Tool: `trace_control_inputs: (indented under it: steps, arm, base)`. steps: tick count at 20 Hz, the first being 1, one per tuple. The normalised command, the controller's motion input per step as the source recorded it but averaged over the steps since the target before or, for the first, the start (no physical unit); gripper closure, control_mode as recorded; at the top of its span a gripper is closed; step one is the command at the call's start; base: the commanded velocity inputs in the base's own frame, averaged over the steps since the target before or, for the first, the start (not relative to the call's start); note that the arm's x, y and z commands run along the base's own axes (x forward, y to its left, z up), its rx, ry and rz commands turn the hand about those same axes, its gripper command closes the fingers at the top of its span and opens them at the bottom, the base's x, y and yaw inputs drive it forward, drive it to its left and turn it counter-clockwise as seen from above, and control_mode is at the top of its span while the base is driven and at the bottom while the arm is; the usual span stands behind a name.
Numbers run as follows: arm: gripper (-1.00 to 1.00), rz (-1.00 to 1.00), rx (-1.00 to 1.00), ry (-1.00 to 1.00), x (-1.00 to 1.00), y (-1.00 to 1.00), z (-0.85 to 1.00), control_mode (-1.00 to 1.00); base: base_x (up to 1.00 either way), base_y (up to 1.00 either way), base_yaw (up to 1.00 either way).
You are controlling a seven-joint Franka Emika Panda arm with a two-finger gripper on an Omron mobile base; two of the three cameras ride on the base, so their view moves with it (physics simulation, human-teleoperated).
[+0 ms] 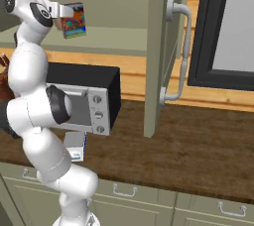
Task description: Pick the cereal and place it on the digital scale for weighing, and close the cabinet.
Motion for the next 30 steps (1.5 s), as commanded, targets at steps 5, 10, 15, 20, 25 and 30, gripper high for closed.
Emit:
trace_control_inputs:
  steps: [5,10,15,20,25,30]
  arm:
    - [1.0,0.0,0.0,0.0,0.15,-0.06,0.0,-1.0]
    - [1.0,0.0,0.02,0.0,0.03,-0.39,0.0,-1.0]
    - [1.0,0.0,0.03,-0.07,-0.1,-0.36,0.0,-1.0]
    - [1.0,-0.01,0.03,-0.37,-0.87,-0.08,0.01,-1.0]
    - [1.0,0.0,0.06,-0.36,-0.92,-0.17,0.07,-1.0]
    - [1.0,0.0,0.08,-0.32,-0.98,-0.27,0.06,-1.0]
  base:
    - [0.0,0.0,0.0]
    - [0.0,0.0,0.0]
    - [0.0,0.0,0.0]
    - [0.0,0.0,0.0]
    - [0.0,0.0,0.0]
    - [0.0,0.0,0.0]
